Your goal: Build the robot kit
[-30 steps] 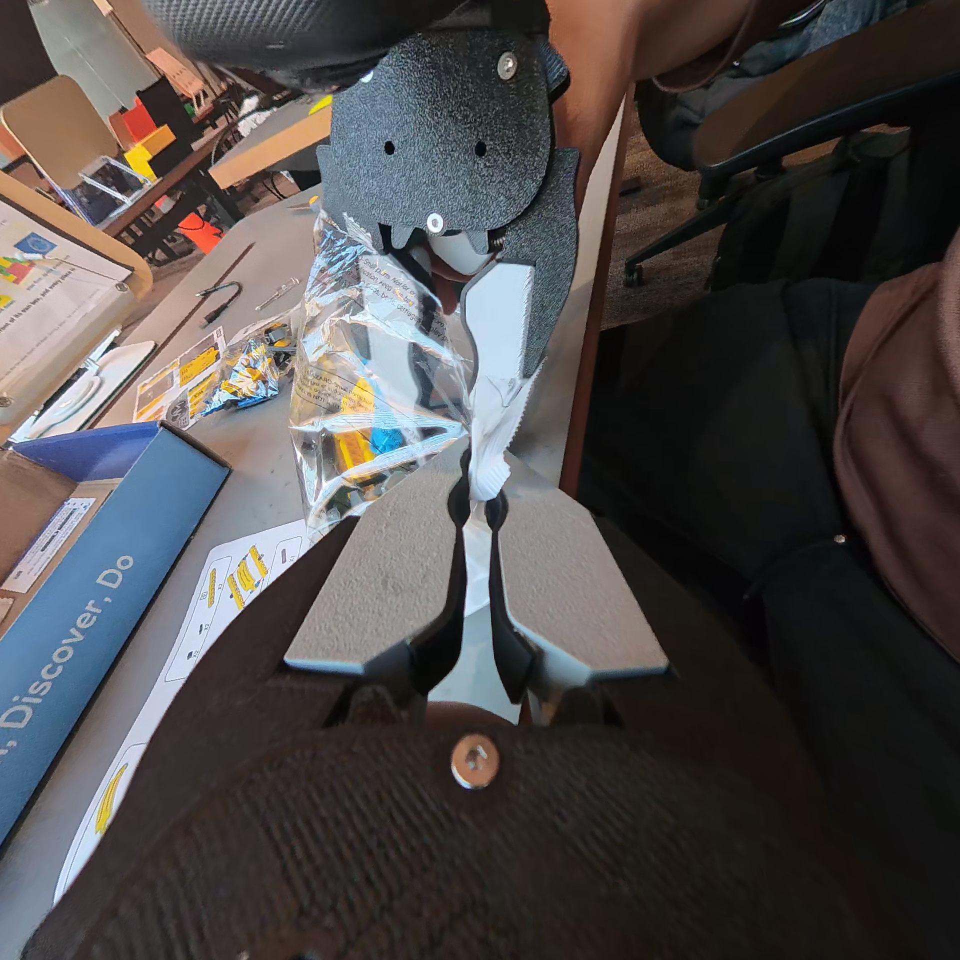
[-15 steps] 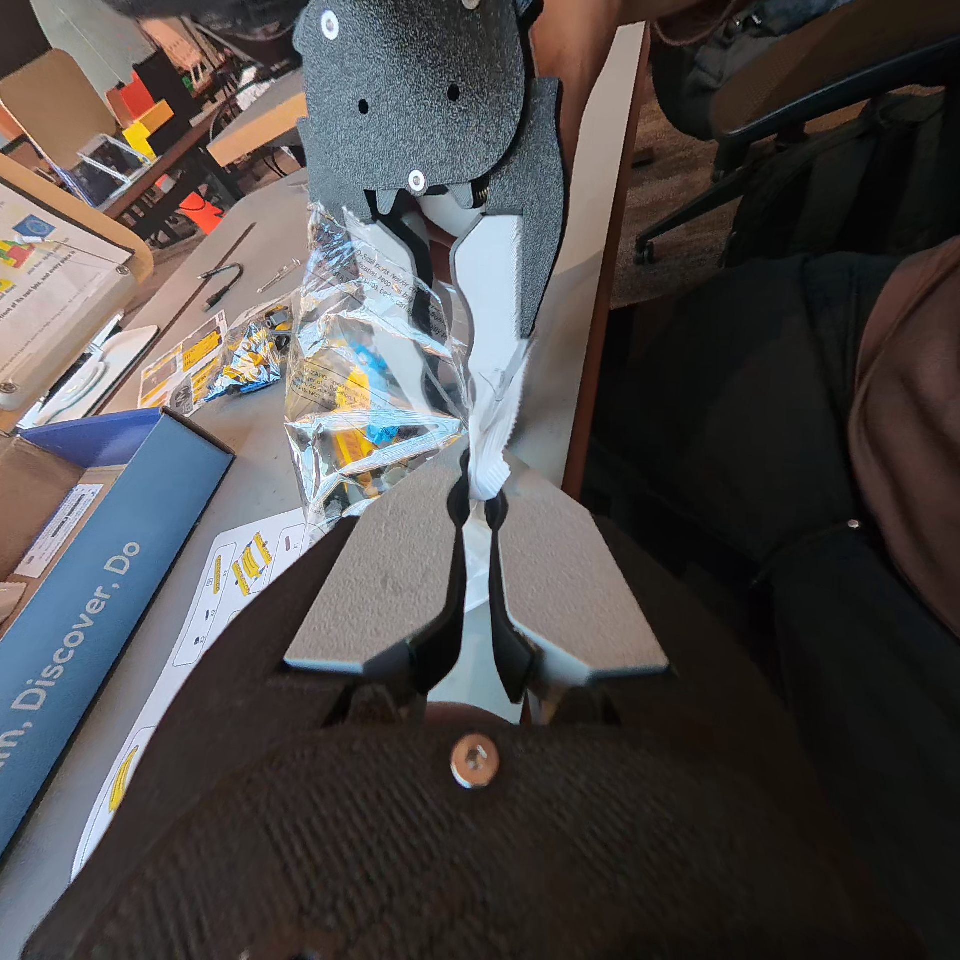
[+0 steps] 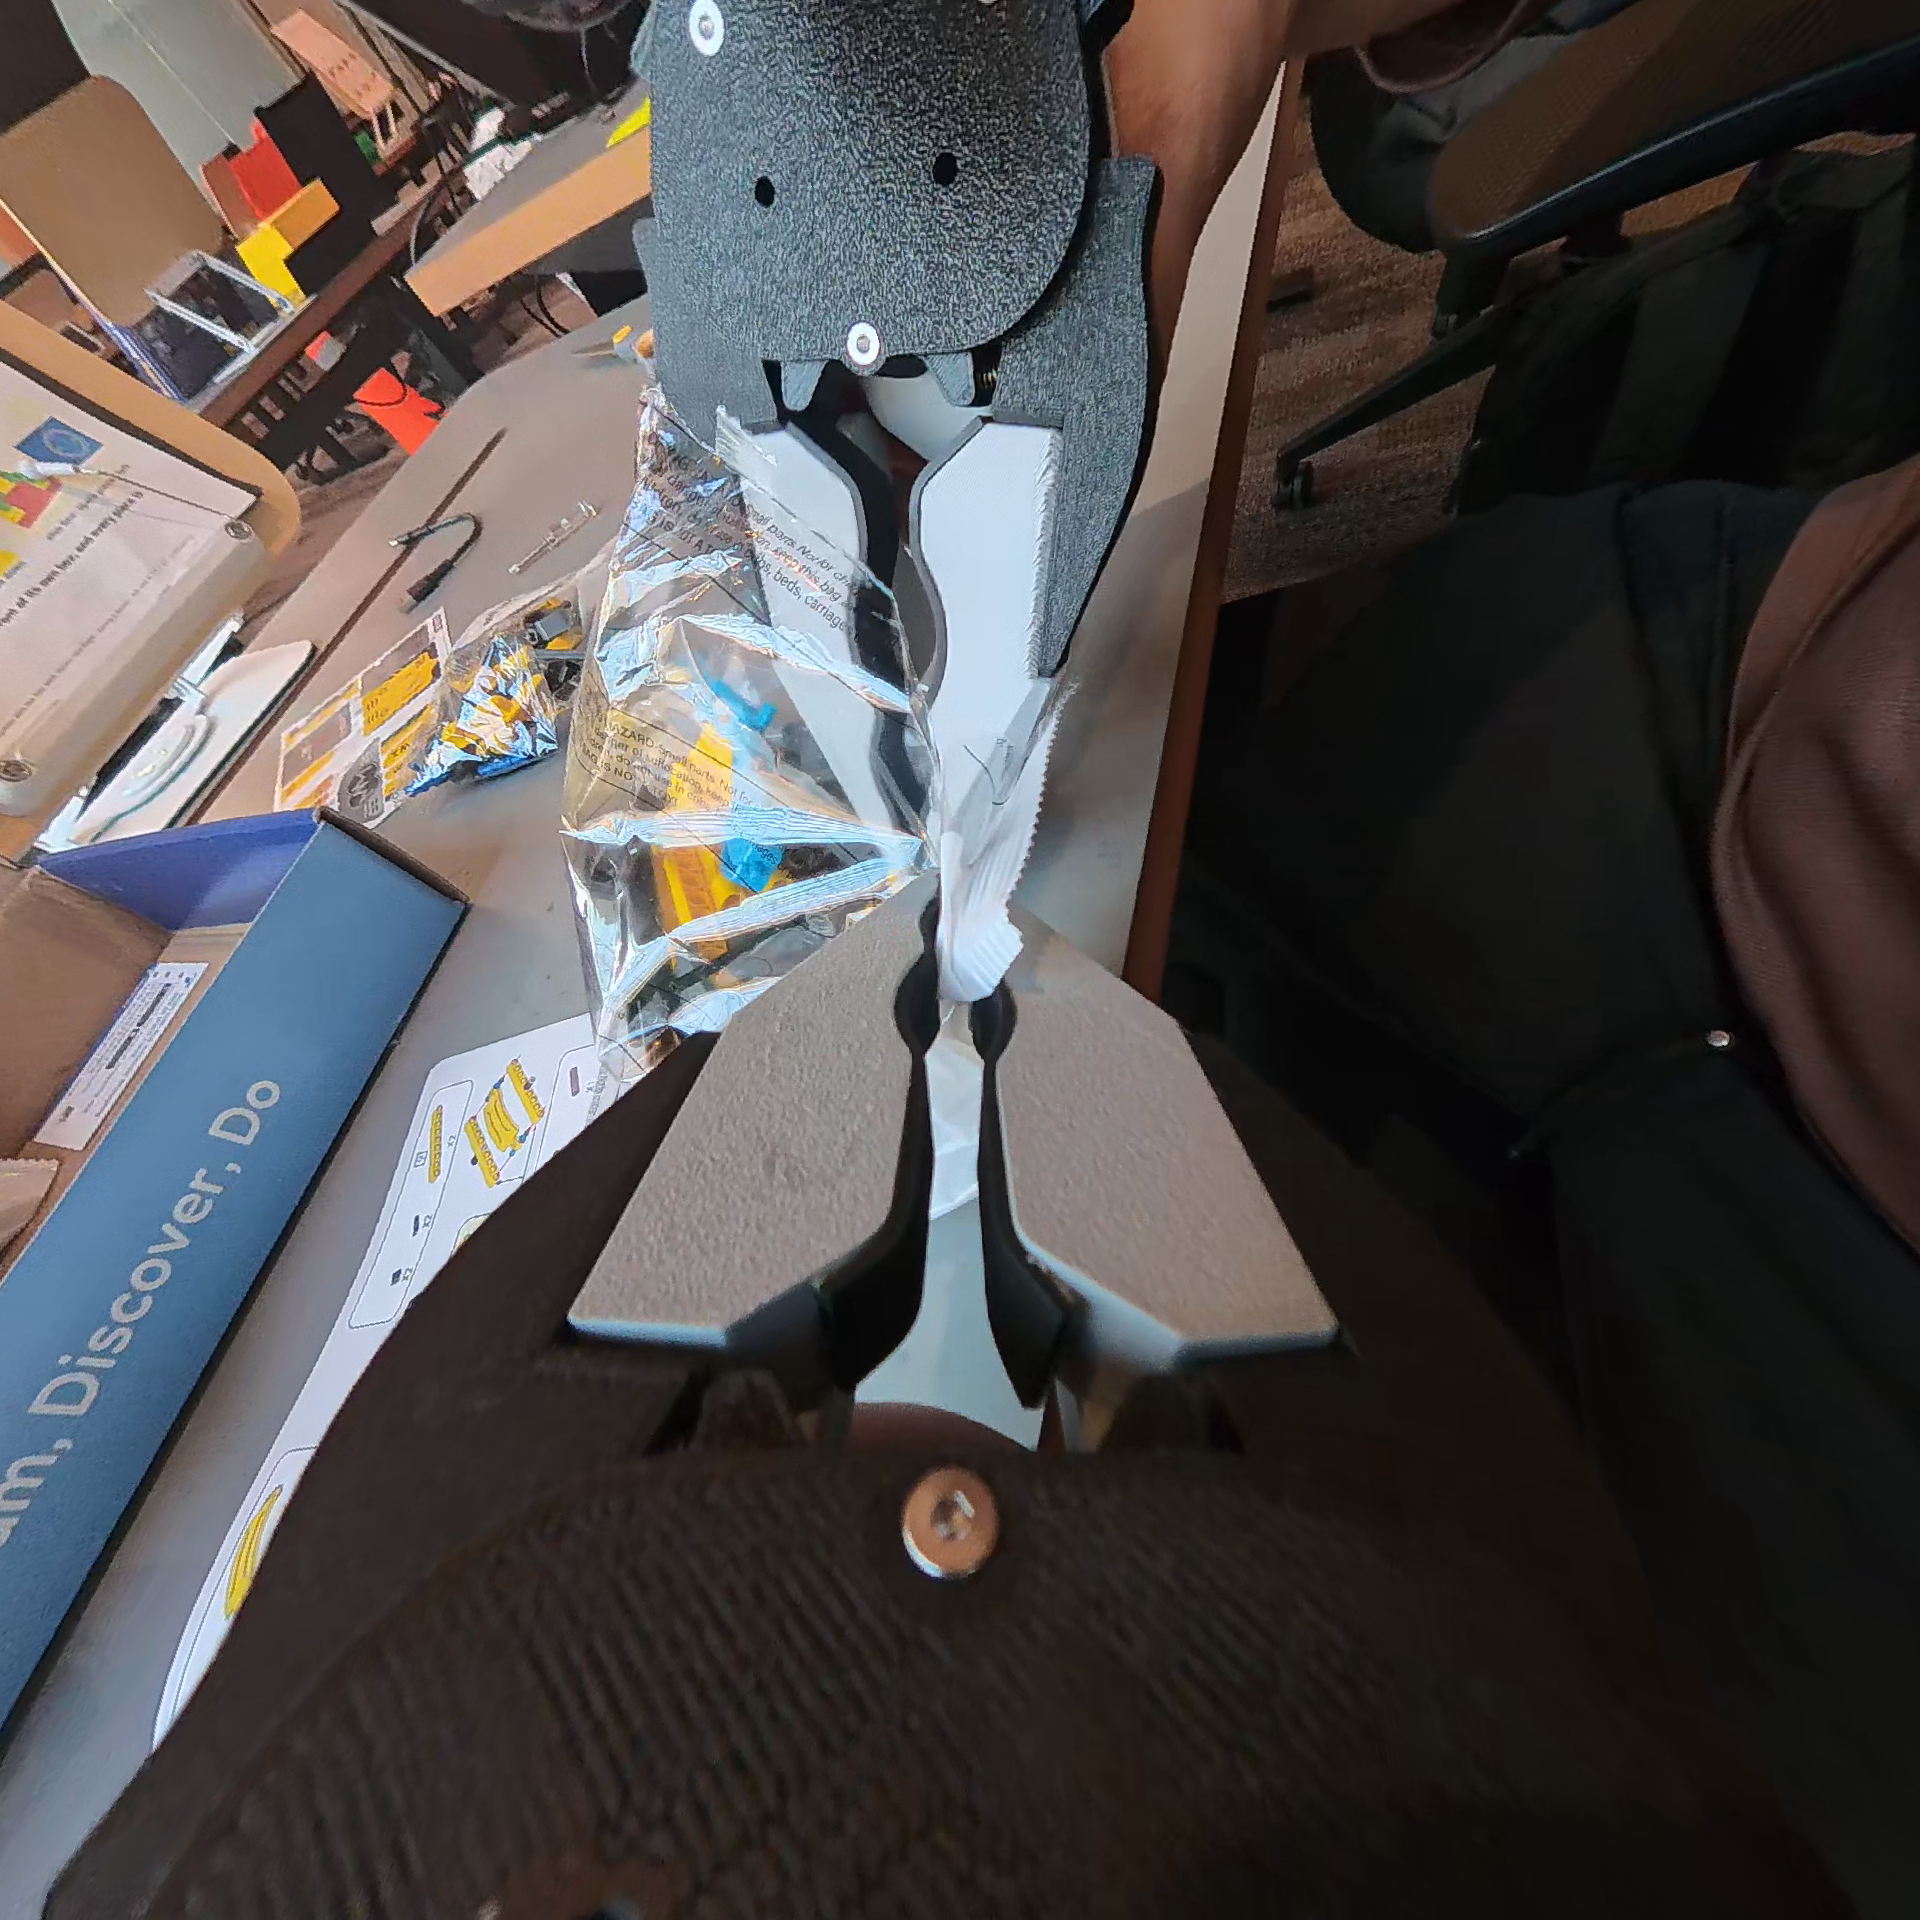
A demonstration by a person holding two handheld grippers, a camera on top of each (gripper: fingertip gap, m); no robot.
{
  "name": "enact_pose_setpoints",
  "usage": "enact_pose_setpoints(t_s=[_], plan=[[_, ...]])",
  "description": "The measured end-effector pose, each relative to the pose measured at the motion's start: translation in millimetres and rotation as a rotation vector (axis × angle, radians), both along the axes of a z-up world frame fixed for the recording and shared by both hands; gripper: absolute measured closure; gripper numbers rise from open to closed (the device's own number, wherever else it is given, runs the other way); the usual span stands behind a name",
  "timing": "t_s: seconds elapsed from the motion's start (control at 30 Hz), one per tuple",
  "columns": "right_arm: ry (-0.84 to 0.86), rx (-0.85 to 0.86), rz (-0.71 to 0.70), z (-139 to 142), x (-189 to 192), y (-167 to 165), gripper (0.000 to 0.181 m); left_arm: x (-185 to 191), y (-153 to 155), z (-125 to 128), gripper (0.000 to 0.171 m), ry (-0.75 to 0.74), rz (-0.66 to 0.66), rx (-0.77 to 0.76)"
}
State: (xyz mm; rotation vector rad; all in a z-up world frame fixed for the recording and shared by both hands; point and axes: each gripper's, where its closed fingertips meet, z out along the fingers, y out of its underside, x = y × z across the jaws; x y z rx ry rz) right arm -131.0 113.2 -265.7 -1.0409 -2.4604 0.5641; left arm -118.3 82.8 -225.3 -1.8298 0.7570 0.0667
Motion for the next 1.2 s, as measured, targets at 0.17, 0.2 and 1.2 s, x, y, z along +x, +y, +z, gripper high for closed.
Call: enact_pose_setpoints(t_s=[0.17, 0.2, 1.2], plan=[[0.028, -0.025, -0.022, 8.1, -3.2, -2.0, 0.163, 0.0, -0.4, 1.4, 0.171, -0.005, -0.002, 0.007], [0.031, -0.031, -0.024, 9.5, -3.7, -2.9, 0.163, 0.1, -0.4, 1.3, 0.171, -0.005, -0.003, 0.007], [0.025, -0.024, -0.061, -2.8, -9.3, -9.6, 0.171, -1.0, -4.6, -0.7, 0.171, 0.011, -0.011, 0.004]])
